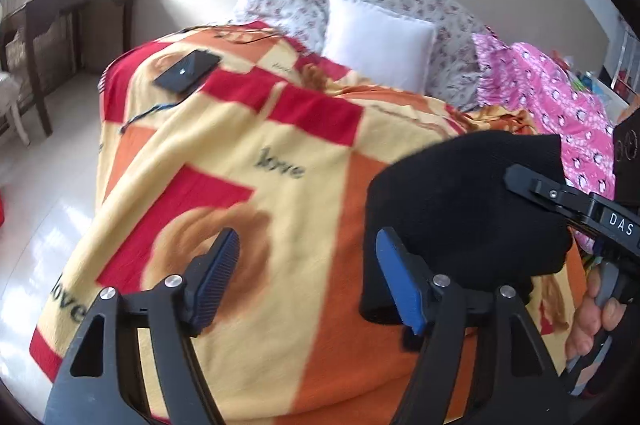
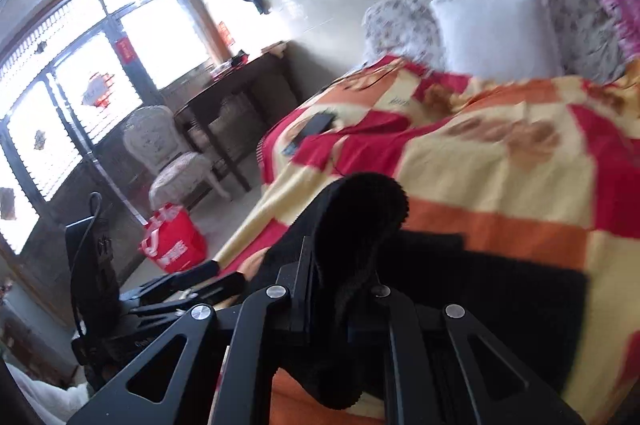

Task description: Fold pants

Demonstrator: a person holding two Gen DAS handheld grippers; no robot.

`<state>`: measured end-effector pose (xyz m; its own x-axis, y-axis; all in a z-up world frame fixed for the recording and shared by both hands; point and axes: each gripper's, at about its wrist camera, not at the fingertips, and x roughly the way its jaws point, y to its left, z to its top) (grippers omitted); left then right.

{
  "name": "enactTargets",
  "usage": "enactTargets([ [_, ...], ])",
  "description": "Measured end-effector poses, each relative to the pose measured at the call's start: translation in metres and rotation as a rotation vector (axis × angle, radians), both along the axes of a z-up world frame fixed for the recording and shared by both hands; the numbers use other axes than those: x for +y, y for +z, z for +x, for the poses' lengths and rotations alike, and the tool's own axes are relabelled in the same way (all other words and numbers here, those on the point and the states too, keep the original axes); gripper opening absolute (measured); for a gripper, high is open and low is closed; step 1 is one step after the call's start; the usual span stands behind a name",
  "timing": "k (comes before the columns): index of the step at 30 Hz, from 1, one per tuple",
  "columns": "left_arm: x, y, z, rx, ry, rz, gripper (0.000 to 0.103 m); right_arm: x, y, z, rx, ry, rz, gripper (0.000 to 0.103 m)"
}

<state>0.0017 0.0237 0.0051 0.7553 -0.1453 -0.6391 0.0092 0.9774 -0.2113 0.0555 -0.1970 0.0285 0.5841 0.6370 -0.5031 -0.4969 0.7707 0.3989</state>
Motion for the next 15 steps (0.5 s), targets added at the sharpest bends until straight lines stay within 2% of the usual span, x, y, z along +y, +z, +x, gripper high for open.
enactTargets([
  [3,-0.024,0.0,0.01,0.003,-0.042,0.036,0.07,-0.033,-0.001,-0.003,0.011,-0.066,-0.028,0.01],
  [7,-0.052,-0.005,0.02,0.029,-0.102,0.08,0.07,-0.074,-0.019,-0.005,0.057,-0.13,-0.048,0.01],
  [11,-0.059,-0.006,0.021,0.031,-0.11,0.078,0.074,-0.086,-0.035,-0.003,0.084,-0.122,-0.146,0.01],
  [13,-0.062,-0.015,0.027,0.062,-0.109,0.07,0.074,-0.09,-0.047,0.004,0.117,-0.127,-0.2,0.01],
  [15,-0.069,-0.023,0.032,0.079,-0.112,0.088,0.074,-0.092,-0.058,0.014,0.141,-0.128,-0.203,0.015],
])
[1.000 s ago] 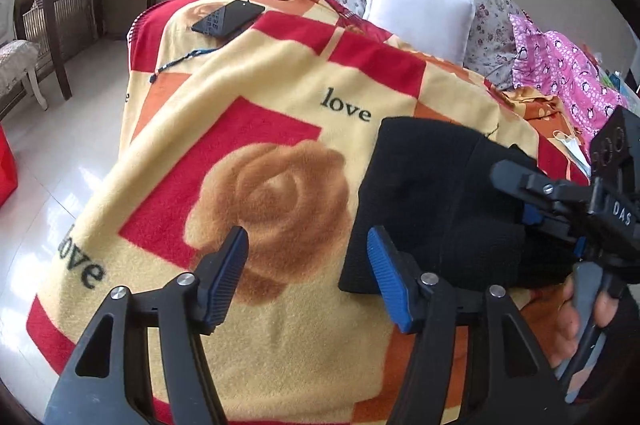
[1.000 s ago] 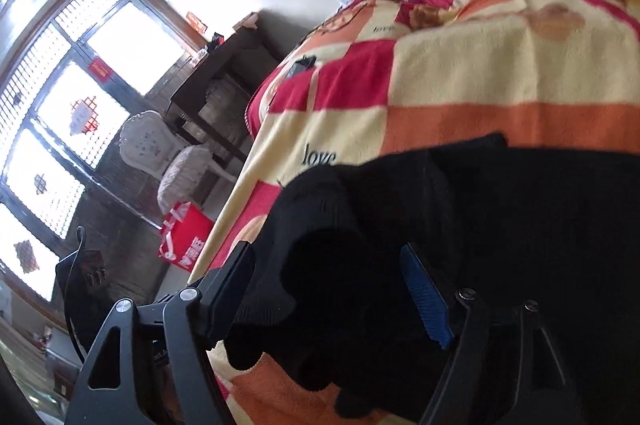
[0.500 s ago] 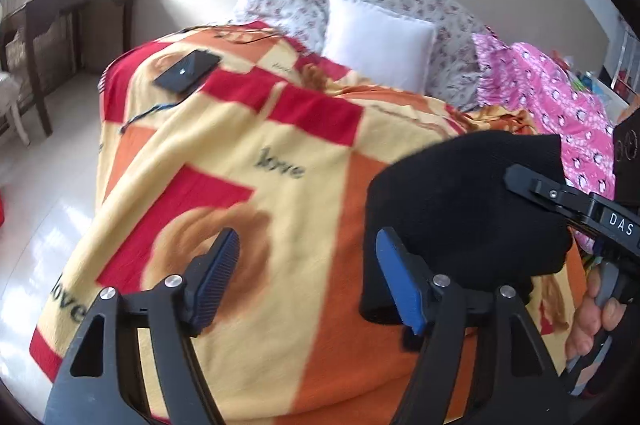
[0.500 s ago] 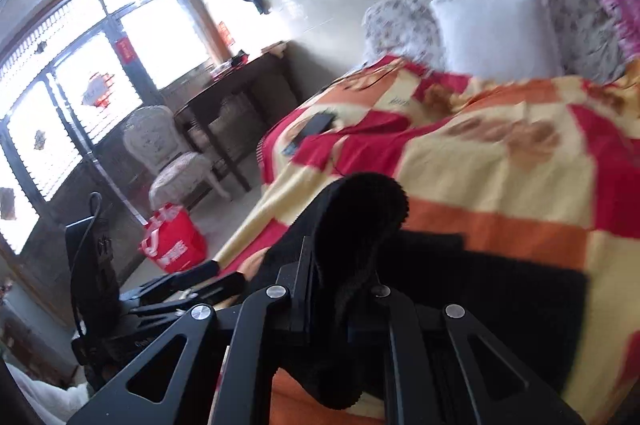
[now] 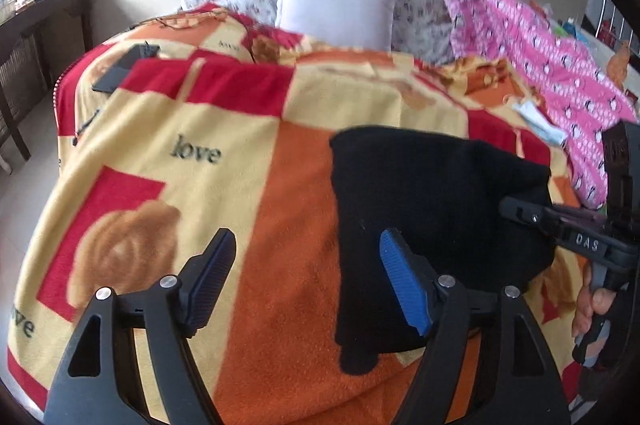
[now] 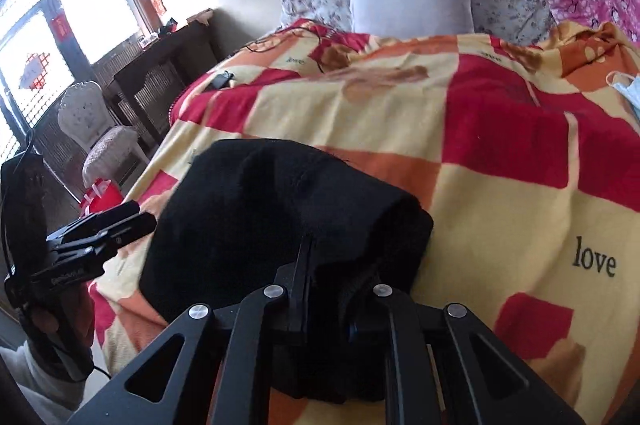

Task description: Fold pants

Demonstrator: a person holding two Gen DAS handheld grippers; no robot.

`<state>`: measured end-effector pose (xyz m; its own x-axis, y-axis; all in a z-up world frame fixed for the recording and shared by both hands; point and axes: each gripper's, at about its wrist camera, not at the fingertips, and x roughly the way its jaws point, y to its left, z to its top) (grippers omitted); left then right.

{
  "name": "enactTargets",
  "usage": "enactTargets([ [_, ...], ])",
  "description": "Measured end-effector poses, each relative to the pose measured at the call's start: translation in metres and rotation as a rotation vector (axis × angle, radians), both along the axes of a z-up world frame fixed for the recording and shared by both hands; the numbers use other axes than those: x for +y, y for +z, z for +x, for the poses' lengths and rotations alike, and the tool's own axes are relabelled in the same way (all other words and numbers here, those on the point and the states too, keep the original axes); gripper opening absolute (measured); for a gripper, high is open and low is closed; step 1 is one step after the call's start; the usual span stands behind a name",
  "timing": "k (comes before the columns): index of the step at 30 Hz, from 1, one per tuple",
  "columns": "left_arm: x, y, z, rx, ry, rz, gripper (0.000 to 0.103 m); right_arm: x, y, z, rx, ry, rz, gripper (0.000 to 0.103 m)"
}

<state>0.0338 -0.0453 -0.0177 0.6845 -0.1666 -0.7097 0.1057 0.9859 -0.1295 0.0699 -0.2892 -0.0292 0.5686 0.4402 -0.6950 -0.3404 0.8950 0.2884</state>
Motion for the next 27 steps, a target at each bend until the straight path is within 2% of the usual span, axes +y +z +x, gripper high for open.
enactTargets([
  [3,-0.008,-0.009,0.01,0.016,0.001,0.035,0.075,-0.008,-0.008,0.01,-0.001,-0.044,-0.015,0.029],
  [7,-0.008,0.001,0.011,-0.008,0.0,0.041,0.075,-0.034,0.012,-0.002,-0.04,-0.182,-0.041,0.034],
  [8,-0.008,0.004,0.012,-0.019,0.004,0.046,0.075,-0.04,0.021,-0.011,-0.061,-0.202,-0.015,0.035],
  [11,-0.013,0.006,0.023,-0.016,0.002,0.052,0.075,-0.038,0.039,-0.022,-0.102,-0.133,0.097,0.034],
  [14,-0.024,0.004,0.034,-0.015,-0.002,0.072,0.075,-0.015,0.042,-0.017,-0.111,-0.074,0.078,0.034],
  [17,-0.034,-0.004,0.046,0.009,-0.013,0.098,0.075,0.007,0.033,-0.001,-0.085,-0.051,0.058,0.034],
  [21,-0.04,-0.011,0.056,0.008,-0.003,0.119,0.077,0.019,0.0,0.026,-0.014,-0.069,-0.018,0.032],
  [23,-0.039,-0.014,0.06,0.013,0.006,0.113,0.079,0.016,-0.012,0.034,0.003,-0.083,0.003,0.032],
  [27,-0.038,-0.015,0.061,0.01,0.009,0.115,0.082,0.014,-0.012,0.038,0.009,-0.08,0.005,0.032],
])
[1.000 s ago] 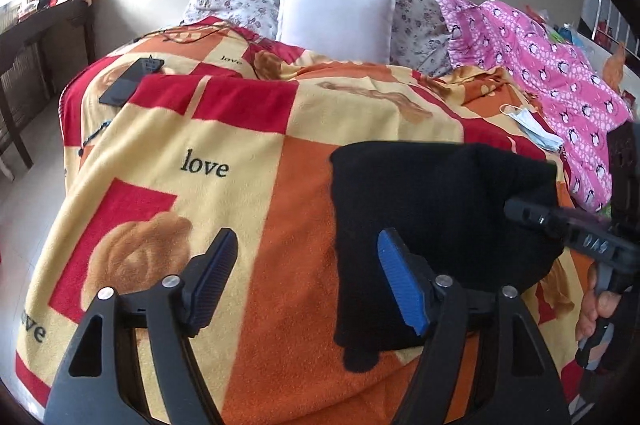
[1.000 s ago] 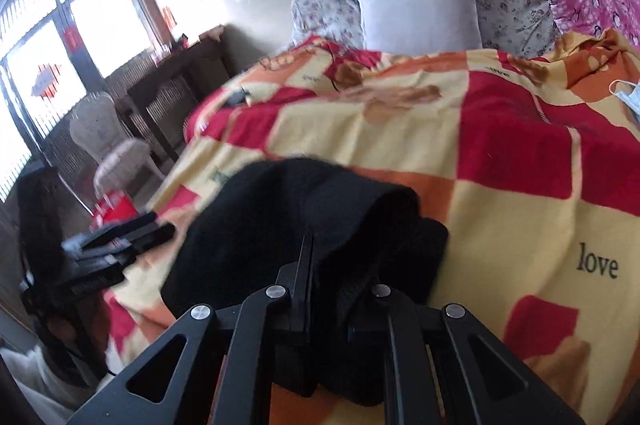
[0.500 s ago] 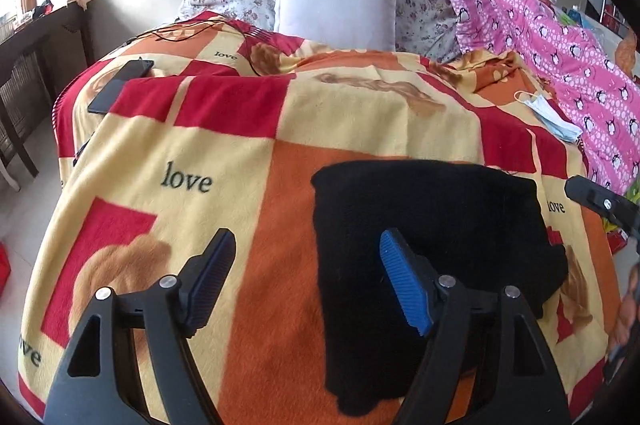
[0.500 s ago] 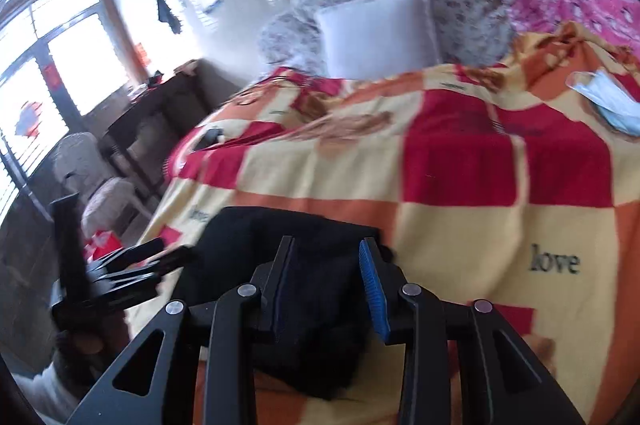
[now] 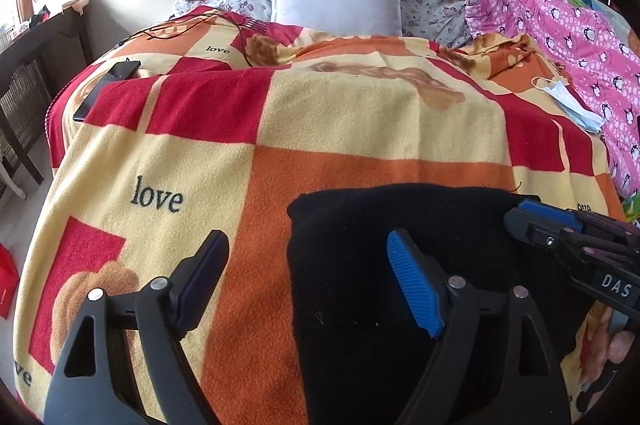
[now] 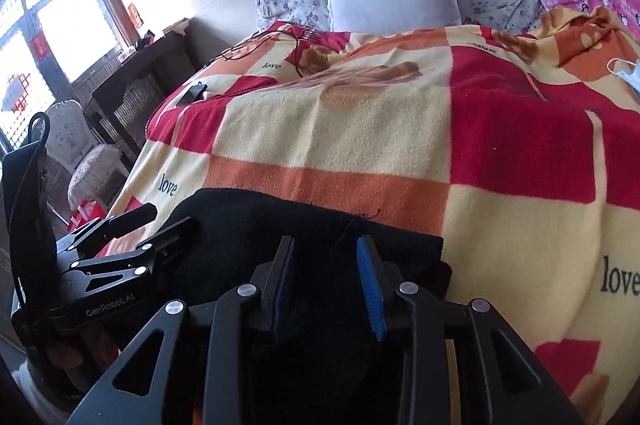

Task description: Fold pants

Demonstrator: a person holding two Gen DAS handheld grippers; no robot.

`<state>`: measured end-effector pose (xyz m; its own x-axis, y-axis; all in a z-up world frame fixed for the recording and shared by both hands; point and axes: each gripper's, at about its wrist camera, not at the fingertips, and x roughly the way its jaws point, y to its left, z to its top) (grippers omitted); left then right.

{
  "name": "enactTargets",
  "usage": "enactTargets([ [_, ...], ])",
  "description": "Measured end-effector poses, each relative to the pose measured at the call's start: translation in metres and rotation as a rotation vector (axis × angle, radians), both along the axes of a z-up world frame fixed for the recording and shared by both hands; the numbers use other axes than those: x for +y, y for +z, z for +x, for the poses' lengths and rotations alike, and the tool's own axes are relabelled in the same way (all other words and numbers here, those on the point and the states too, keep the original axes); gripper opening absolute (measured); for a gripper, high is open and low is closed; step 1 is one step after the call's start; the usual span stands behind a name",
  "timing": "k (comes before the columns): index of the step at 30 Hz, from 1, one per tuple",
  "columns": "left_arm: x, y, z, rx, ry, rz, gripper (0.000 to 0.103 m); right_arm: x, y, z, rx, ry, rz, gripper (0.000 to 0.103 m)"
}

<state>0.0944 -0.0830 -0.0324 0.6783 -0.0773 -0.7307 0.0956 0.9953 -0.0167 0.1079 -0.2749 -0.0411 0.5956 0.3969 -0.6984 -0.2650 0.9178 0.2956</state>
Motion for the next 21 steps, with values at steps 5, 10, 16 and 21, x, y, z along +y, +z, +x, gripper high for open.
enactTargets([
  [5,0.003,0.004,-0.008,-0.005,0.007,-0.004,0.082,0.005,0.022,-0.025,-0.037,0.02,-0.031,0.039],
  [10,0.006,0.008,-0.02,-0.009,0.006,-0.011,0.082,0.011,0.025,-0.063,-0.049,0.05,-0.07,0.044],
  [16,0.006,0.003,-0.028,0.002,0.007,-0.027,0.082,0.015,0.007,-0.086,-0.047,0.042,-0.155,0.044],
  [21,0.011,0.004,-0.034,0.025,0.008,-0.068,0.082,0.01,0.005,-0.089,-0.047,0.032,-0.132,0.044],
])
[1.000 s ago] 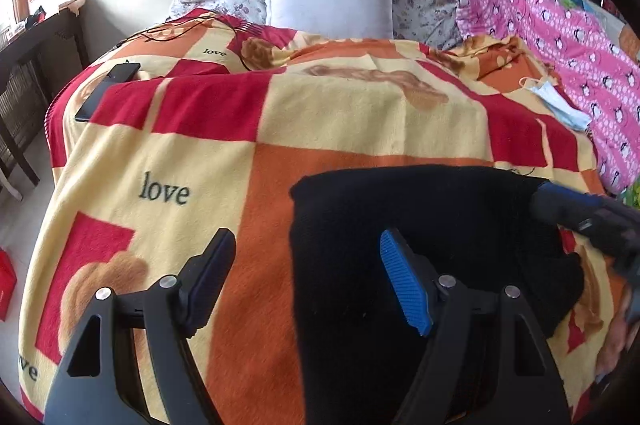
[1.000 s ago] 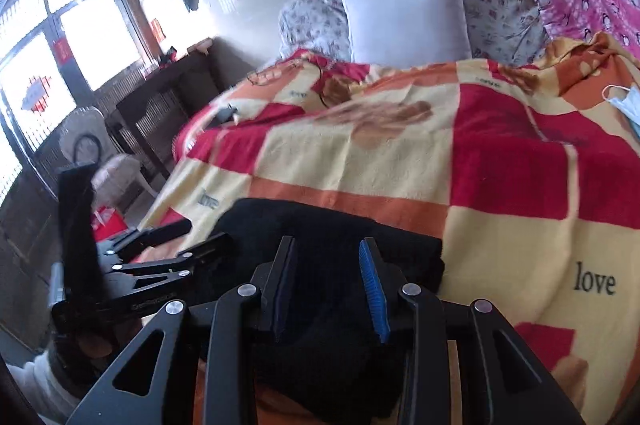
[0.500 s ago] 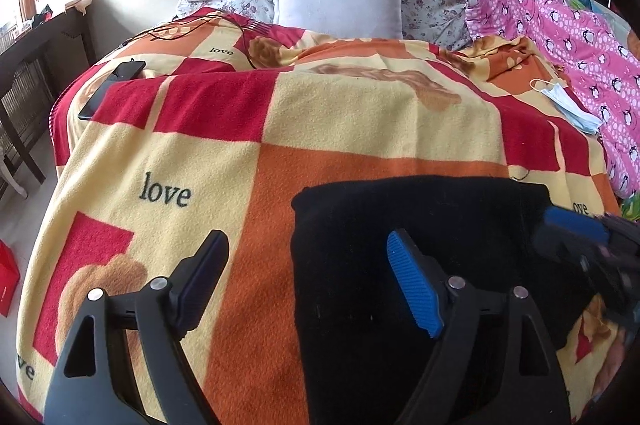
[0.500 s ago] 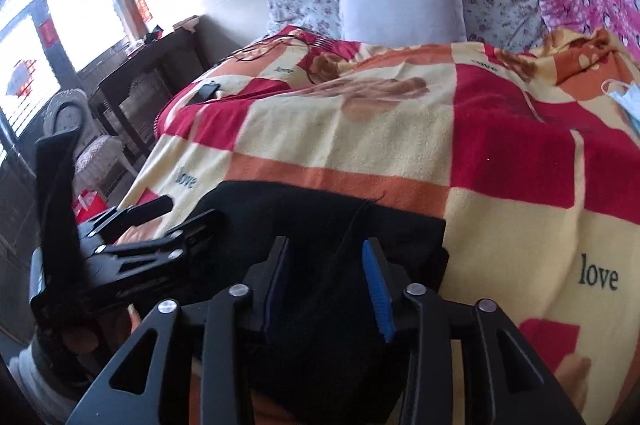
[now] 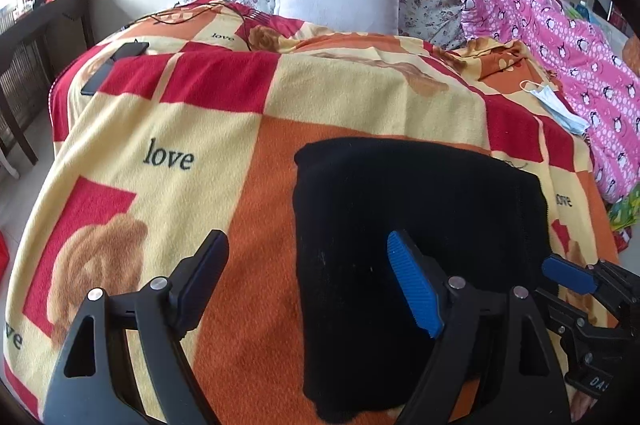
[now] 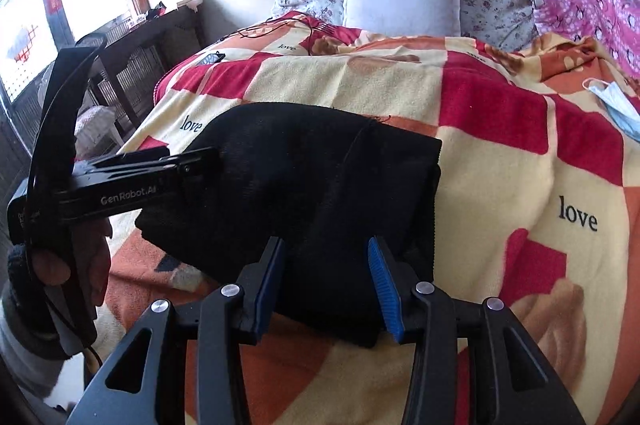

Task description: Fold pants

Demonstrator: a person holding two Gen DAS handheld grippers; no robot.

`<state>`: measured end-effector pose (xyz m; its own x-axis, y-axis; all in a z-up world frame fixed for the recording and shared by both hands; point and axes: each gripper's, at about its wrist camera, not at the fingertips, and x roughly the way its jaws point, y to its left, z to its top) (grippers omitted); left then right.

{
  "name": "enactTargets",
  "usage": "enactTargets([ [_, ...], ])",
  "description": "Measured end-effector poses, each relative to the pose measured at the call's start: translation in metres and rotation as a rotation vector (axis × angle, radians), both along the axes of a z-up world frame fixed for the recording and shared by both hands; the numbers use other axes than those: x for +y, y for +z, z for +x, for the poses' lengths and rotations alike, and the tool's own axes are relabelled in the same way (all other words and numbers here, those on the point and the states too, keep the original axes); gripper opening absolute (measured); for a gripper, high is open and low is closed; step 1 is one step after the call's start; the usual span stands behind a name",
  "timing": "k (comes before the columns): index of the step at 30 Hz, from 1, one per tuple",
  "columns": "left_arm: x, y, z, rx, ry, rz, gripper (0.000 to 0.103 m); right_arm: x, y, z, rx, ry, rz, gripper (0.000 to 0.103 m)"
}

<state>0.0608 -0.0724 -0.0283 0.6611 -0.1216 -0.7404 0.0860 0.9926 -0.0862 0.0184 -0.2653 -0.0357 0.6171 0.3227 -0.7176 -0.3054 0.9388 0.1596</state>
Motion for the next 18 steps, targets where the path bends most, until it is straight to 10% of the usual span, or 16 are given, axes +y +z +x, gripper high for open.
enactTargets([
  [18,-0.003,-0.009,-0.019,-0.013,0.014,0.01,0.085,-0.017,-0.014,-0.006,0.036,-0.065,0.011,0.065],
])
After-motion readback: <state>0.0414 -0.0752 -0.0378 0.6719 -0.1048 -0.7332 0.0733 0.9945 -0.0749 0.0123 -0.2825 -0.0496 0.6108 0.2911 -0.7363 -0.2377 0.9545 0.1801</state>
